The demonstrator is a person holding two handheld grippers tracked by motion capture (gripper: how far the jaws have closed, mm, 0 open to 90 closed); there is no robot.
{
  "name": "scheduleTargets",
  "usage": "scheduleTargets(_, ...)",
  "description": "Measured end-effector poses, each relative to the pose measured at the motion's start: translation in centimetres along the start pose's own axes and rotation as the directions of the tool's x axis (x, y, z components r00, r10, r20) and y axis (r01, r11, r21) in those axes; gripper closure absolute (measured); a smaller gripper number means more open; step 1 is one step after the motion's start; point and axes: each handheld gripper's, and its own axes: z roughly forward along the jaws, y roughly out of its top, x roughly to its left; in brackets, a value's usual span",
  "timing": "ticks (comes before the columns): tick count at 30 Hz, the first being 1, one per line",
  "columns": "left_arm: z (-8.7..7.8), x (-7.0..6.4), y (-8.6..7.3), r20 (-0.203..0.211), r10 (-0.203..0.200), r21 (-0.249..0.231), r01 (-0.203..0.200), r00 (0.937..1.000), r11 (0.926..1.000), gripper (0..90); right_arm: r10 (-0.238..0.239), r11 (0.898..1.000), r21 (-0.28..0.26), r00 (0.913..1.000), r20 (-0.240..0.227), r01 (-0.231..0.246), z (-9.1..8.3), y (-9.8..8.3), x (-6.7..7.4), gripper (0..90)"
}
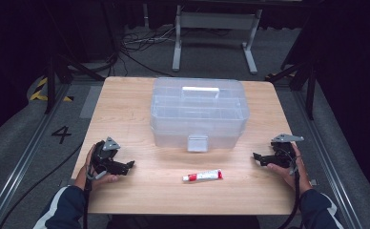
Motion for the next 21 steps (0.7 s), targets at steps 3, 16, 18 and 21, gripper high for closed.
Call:
scheduleTargets(3,-0.1,0.1,-0.1,0.013,0.013,0.003,-0.013,0.9998,0.9999,0.2,-0.006,1.0,0.005,1.0,-0.003,0.006,-0.1,0.0,-0.1,4.4)
scheduleTargets(16,-0.1,0.1,-0.1,0.015,0.012,0.003,-0.012,0.9998,0.9999,0.2,-0.07,0.995,-0.071,0.9965,-0.045,0.067,-2.1,1.0,0.1,19.0)
scheduleTargets(18,-0.1,0.1,-0.1,0.015,0.012,0.002,-0.012,0.9998,0.9999,0.1,-0.07,0.993,-0.097,0.9964,-0.047,0.065,-2.7,1.2,0.1,19.1)
scheduleTargets(21,-0.1,0.1,-0.1,0.013,0.015,0.0,-0.015,0.9998,0.9999,0.1,-0.075,0.991,-0.117,0.9957,-0.054,0.069,-3.4,1.6,0.1,19.4)
